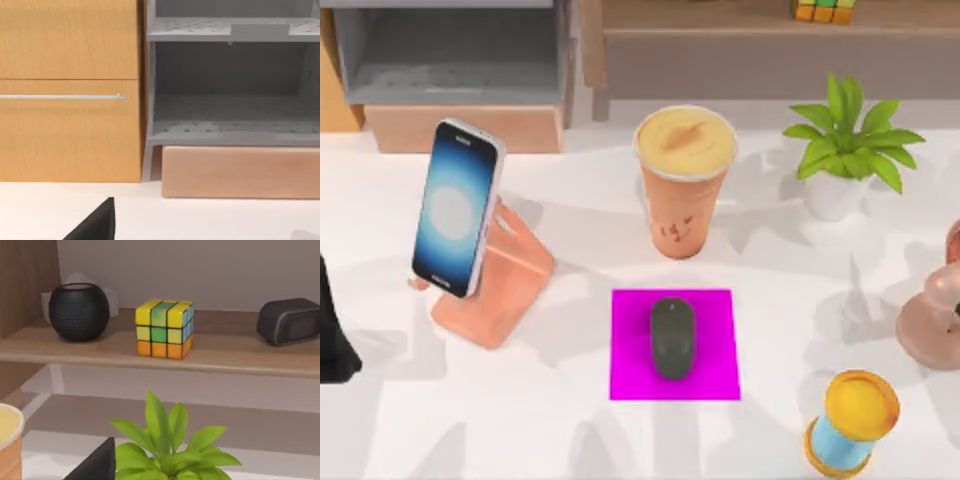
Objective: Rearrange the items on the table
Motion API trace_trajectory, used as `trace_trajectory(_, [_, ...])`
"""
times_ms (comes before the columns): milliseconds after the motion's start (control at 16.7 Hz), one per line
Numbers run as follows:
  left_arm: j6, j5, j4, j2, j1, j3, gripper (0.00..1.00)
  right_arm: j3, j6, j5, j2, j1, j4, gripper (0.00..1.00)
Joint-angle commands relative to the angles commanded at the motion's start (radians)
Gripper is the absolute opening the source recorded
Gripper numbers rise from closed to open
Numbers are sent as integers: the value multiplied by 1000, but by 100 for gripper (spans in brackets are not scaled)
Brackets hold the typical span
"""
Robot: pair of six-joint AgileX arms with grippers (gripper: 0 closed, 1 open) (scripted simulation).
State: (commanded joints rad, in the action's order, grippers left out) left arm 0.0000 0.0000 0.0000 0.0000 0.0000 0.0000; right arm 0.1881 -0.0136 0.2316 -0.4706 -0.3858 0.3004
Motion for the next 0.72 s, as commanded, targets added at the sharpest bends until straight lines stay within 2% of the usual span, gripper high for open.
trace_trajectory(420, [0,0,0,0,0,0,100,205,15,304,-848,-376,366,100])
trace_trajectory(720, [0,0,0,0,0,0,100,409,26,510,-1415,-526,667,100])
